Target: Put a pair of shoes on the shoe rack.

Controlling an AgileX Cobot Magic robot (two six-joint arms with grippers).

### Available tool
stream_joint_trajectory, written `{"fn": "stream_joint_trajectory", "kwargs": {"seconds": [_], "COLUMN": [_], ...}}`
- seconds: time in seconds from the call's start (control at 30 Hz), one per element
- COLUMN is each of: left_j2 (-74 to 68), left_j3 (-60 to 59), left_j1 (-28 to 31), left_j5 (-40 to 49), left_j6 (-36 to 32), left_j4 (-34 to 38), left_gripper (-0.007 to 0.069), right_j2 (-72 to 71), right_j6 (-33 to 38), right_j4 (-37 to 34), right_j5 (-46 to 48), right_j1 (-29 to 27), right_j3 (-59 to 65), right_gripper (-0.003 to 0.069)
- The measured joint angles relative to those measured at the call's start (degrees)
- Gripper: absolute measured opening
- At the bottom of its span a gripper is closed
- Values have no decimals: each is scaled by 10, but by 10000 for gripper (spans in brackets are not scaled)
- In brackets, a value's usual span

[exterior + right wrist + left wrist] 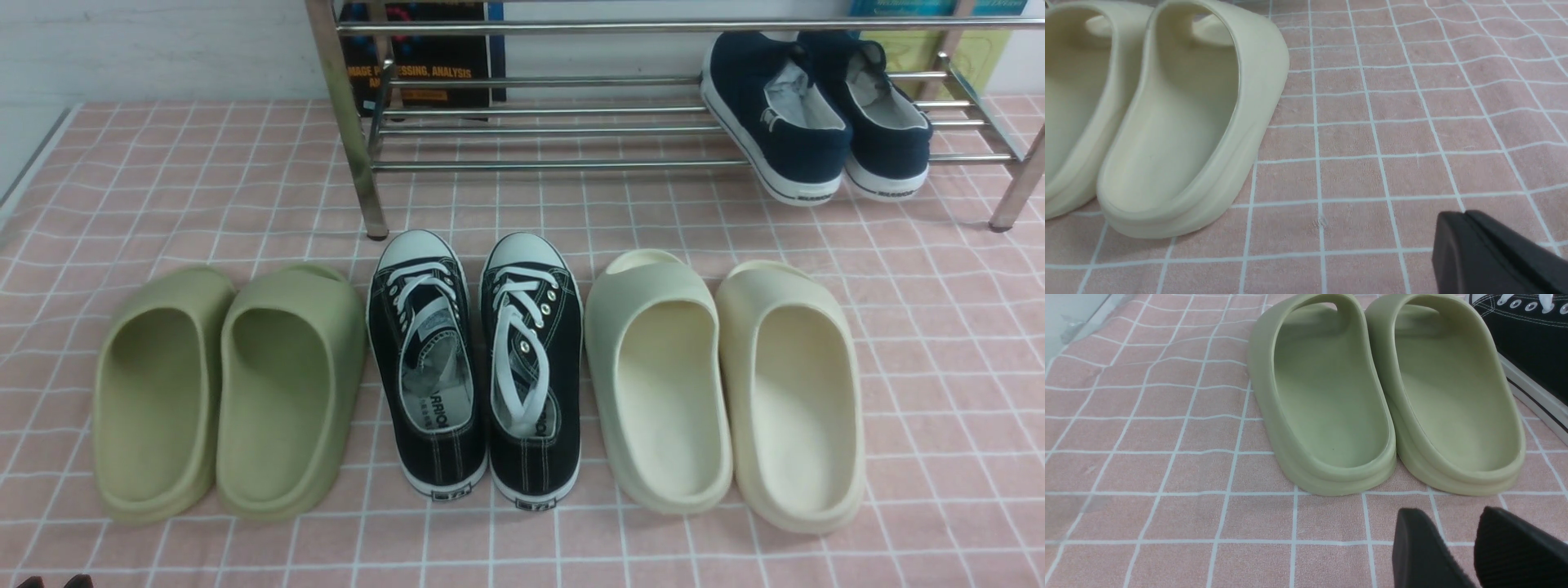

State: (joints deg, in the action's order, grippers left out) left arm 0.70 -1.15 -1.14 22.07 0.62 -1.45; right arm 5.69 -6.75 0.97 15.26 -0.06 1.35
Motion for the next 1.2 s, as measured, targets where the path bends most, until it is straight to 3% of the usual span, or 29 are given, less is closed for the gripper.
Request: {"fn": "stream_joint_trajectory", "kwargs": {"seconds": [1.03, 1.2], "left_j2": [0, 0], "left_j3": [0, 0], "left_j1": [0, 0], "left_j5": [0, 0], "left_j6": [0, 0], "left_j4": [0, 0], "left_gripper": [240, 240], "right_j2": [-63, -63], "right_j6": [0, 0], "right_j4": [-2, -2], "right_j5": [-31, 6], "right_j1": [15, 15], "right_j3": [0, 0], "right_gripper": [-4, -1]}}
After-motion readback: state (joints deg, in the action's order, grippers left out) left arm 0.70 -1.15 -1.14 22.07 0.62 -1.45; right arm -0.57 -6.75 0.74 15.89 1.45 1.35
